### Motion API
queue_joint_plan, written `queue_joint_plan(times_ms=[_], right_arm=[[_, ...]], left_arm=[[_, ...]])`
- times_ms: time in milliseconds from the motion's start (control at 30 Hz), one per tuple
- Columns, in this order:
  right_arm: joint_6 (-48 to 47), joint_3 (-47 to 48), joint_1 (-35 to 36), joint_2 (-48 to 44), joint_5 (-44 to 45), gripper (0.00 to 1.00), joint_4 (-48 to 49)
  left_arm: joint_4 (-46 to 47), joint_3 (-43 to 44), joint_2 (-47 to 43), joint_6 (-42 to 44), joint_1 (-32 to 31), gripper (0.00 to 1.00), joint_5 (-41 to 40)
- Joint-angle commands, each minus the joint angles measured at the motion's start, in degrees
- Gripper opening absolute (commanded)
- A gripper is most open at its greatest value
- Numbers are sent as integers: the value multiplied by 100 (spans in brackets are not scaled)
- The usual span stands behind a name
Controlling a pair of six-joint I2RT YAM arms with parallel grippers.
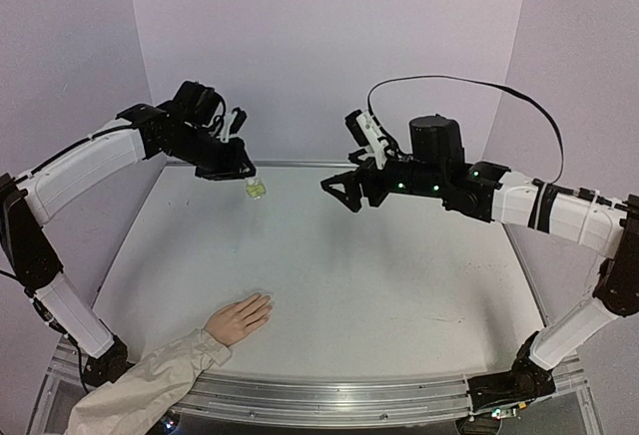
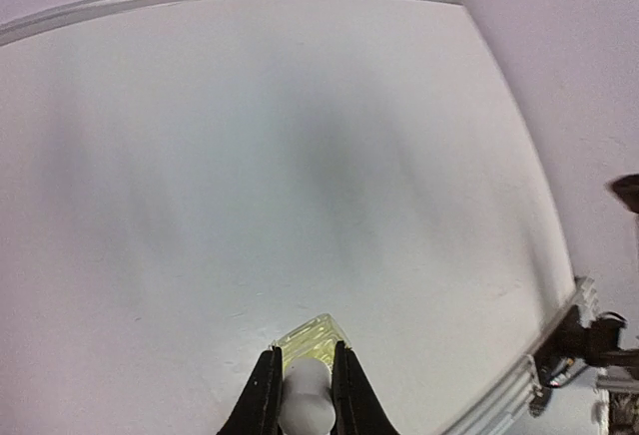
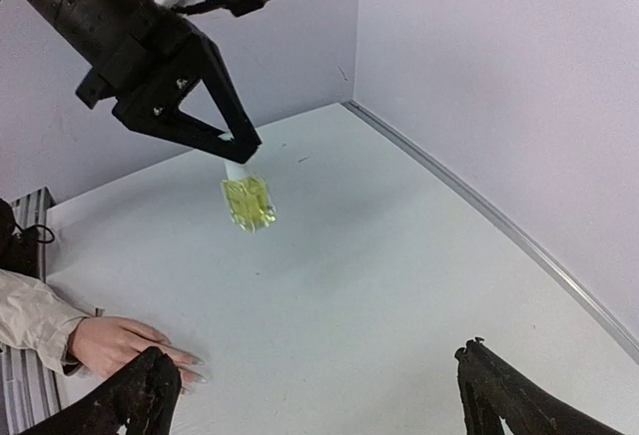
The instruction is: Paint the nails
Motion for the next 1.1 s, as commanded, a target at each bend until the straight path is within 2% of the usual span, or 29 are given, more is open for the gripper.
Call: queue_joint_plan(times_ms=[0,200,533,767,933,1067], right_arm=[[-195,-259,-5,-674,748,98,125],[-264,-615,-7,-1130,1100,98,85],[-292,-800,-19,-1418,1291,98,24],[-284,-854,-13,-1510,1339,98,-19],[-290,-898,-8,-1585,1354,98,-39],[-334,-901,-9,-1638,1565,98,-81]], left_arm=[[13,-560,-333,106,324,0,-1374],[366,-1450,-342,93,700,0,-2313],[1275,-2224,243,-328,1321,0,-2618],[1662,-2384,894,-624,1452,0,-2824],[2174,-2724,1098,-665,1463,0,-2911],[2219,-2794,1185,-695,1464,0,-2945]])
